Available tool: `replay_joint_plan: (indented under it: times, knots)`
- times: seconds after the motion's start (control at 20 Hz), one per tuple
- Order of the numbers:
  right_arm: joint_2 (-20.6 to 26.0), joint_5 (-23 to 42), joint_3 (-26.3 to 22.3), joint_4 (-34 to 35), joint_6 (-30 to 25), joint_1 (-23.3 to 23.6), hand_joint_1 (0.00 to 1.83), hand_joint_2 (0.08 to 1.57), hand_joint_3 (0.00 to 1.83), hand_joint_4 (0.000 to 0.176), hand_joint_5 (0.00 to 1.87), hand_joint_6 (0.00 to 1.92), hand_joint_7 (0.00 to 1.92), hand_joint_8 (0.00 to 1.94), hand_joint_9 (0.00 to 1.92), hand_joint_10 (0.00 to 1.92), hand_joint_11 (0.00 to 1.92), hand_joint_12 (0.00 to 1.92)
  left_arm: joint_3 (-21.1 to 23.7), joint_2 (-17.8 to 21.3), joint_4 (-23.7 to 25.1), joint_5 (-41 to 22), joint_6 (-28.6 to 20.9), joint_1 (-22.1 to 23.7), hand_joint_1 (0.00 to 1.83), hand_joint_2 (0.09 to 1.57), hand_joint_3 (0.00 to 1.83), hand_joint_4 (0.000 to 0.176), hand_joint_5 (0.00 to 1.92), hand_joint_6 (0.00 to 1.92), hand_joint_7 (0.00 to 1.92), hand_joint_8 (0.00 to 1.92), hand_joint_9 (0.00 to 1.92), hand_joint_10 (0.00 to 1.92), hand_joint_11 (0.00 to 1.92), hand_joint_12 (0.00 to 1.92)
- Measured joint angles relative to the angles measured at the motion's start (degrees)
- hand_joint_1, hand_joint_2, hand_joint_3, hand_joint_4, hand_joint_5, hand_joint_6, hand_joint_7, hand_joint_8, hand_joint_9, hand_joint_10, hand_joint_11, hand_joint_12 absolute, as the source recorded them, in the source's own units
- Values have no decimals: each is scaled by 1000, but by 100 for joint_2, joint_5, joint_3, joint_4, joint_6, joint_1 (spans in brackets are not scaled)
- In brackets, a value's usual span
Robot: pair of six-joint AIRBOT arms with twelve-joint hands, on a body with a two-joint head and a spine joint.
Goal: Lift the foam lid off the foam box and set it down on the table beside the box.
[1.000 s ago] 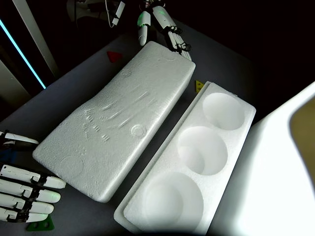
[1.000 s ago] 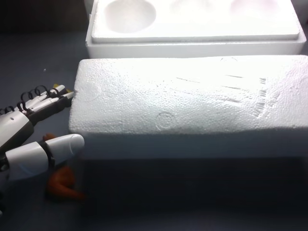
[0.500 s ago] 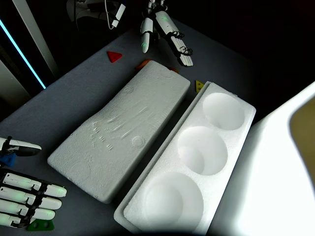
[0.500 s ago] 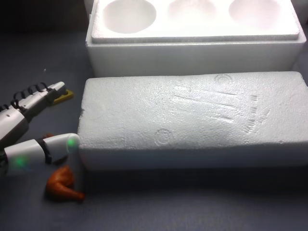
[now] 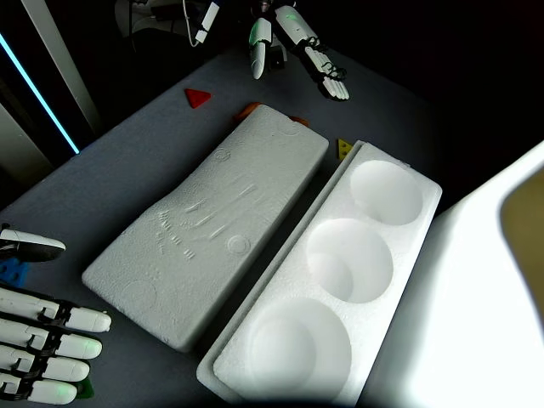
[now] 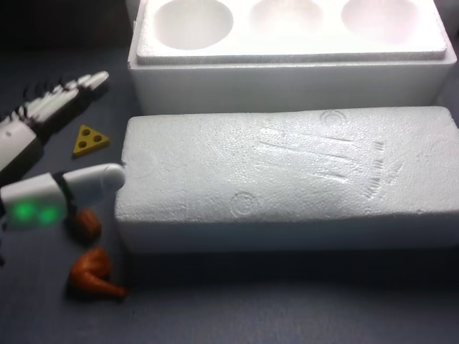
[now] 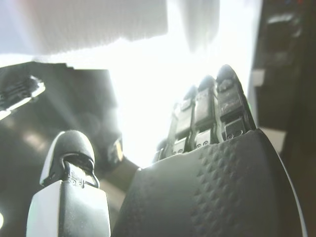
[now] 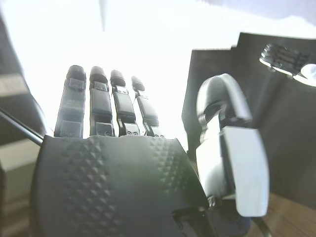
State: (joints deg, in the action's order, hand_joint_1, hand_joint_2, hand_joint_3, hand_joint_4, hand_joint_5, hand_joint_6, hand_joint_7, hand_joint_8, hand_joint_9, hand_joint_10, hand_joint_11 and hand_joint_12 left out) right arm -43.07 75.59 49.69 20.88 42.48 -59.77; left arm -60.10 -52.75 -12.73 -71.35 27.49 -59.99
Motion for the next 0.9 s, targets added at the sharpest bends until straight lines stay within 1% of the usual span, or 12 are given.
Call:
replay_joint_plan:
  times: [0.05,0.1,0.3,0.35,0.4,0.45,0.5,0.6,0.7,0.8,0.85,0.9]
  knots:
    - [9,11,0,-149,50,111,237,1288,12,10,0,0,0,0,0,0,0,0,-26,13,81,20,44,140,239,1158,3,83,0,0,0,0,0,0,0,0]
    - [13,4,0,-278,96,190,258,1319,23,0,0,0,0,0,0,0,0,0,-90,13,212,59,57,286,240,1159,3,96,0,0,0,0,0,0,0,0]
    - [7,-538,192,-804,216,931,269,1343,22,0,0,0,0,0,0,0,35,17,-372,-83,782,496,72,981,258,1181,11,100,0,0,0,0,0,0,0,0]
    - [-46,-671,273,-946,249,1158,238,1324,0,0,0,0,0,0,0,0,0,668,-437,-129,986,625,52,1145,266,1167,2,92,0,0,0,0,0,0,0,0]
    - [-92,-785,321,-1051,249,1296,238,1324,0,0,0,0,0,0,0,0,0,668,-479,-146,1132,713,33,1261,266,1167,2,92,0,0,0,0,0,0,0,0]
    - [-162,-1062,389,-1257,254,1528,257,1339,0,0,0,0,0,0,0,0,0,999,-540,-166,1342,868,9,1445,246,1162,0,64,0,0,0,0,0,0,0,0]
    - [-210,-1257,433,-1405,262,1685,269,1342,1,0,0,0,0,0,0,0,0,1033,-573,-186,1464,962,4,1572,239,1166,2,55,0,0,0,0,0,0,0,0]
    - [-302,-1521,501,-1646,302,1967,233,1345,2,0,0,0,0,0,0,0,0,1043,-649,-243,1663,1064,-48,1773,240,1168,2,59,0,0,0,0,0,0,0,0]
    - [-413,-1718,601,-1766,341,2142,230,1351,0,0,0,0,0,0,0,0,0,838,-734,-332,1860,1246,-96,1932,253,1152,0,59,0,0,0,0,0,0,0,0]
    - [-442,-1829,625,-1768,348,2151,218,1329,0,0,0,0,0,0,0,0,0,380,-774,-387,1996,1351,-160,2035,249,1149,0,52,0,0,0,0,0,0,0,0]
    - [-448,-1878,625,-1777,348,2151,210,1332,2,0,0,0,0,0,0,0,0,144,-776,-417,1987,1357,-164,2055,232,1149,0,64,0,0,0,0,0,0,0,0]
    - [-455,-1880,629,-1784,348,2151,208,1340,4,0,0,0,0,0,0,0,0,28,-776,-426,1985,1364,-168,2074,232,1151,0,70,0,0,0,0,0,0,0,0]
